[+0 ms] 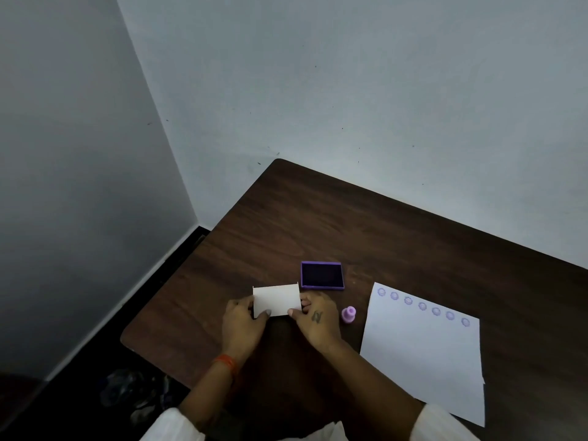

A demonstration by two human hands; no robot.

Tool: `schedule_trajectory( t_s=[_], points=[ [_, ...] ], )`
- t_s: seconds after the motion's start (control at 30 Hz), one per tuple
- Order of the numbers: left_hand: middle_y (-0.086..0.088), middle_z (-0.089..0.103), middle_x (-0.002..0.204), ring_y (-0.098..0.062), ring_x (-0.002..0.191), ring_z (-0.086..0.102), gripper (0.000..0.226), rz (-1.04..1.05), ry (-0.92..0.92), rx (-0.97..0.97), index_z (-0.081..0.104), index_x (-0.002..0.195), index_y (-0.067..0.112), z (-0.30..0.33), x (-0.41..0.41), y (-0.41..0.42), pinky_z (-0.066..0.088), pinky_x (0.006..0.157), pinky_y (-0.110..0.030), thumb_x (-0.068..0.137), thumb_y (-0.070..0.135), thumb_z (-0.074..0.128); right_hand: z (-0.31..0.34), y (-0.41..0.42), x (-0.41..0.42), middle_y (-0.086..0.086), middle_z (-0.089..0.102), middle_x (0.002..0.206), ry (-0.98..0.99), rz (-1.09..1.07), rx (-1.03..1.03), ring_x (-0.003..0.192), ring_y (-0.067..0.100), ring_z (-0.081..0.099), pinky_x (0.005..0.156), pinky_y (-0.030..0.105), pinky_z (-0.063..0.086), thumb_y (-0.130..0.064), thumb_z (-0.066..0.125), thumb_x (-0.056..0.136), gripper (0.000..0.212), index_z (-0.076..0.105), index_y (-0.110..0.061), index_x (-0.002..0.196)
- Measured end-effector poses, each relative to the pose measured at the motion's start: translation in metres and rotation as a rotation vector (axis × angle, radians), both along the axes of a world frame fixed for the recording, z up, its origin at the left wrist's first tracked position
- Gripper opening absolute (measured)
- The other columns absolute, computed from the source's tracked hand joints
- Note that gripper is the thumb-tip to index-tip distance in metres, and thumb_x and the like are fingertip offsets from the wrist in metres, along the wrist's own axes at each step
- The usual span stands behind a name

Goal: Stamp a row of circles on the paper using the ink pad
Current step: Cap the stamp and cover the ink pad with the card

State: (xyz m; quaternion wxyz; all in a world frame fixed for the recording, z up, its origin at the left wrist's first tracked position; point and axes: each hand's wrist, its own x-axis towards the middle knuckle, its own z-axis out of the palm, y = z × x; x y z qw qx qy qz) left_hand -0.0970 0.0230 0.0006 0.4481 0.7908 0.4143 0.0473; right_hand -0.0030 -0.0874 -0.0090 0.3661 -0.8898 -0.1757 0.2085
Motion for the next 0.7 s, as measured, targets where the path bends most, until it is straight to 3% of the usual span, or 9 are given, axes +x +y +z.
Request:
schedule_trajectory(
  t_s=[0.1,0.3,0.7],
  points=[
    [-0.018,0.052,0.125,-0.028,0.109,0.055,0.040,0.024,-0.045,0.001,0.057,0.118,0.005,0.006,0.007,-0.006,0.046,0.098,-0.038,0.082,0.018,0.066,0.002,-0.007,0.003,0.008,0.065,0.115,-0.018,-0.093,0.049,0.102,0.018,0.061,0.083,0.020,0.043,-0.018,0.070,0.078,0.030,0.063,-0.012,0.107],
    [-0.016,0.052,0.125,-0.027,0.110,0.054,0.039,0.019,-0.080,0.015,0.055,0.119,0.006,0.020,0.036,-0.018,0.042,0.097,-0.034,0.083,0.016,0.065,0.011,-0.025,0.019,0.009,0.066,0.114,-0.066,-0.234,0.100,0.100,0.021,0.063,0.088,0.031,0.052,-0.019,0.069,0.079,0.025,0.063,-0.012,0.103],
    [-0.014,0.053,0.130,-0.026,0.118,0.052,0.043,-0.053,-0.038,-0.014,0.053,0.123,0.008,0.020,0.077,-0.042,0.041,0.101,-0.037,0.084,0.019,0.064,0.013,-0.045,0.054,0.011,0.070,0.108,-0.092,-0.350,0.076,0.093,0.023,0.066,0.078,0.025,0.050,-0.018,0.068,0.081,0.022,0.065,-0.009,0.100]
  ],
)
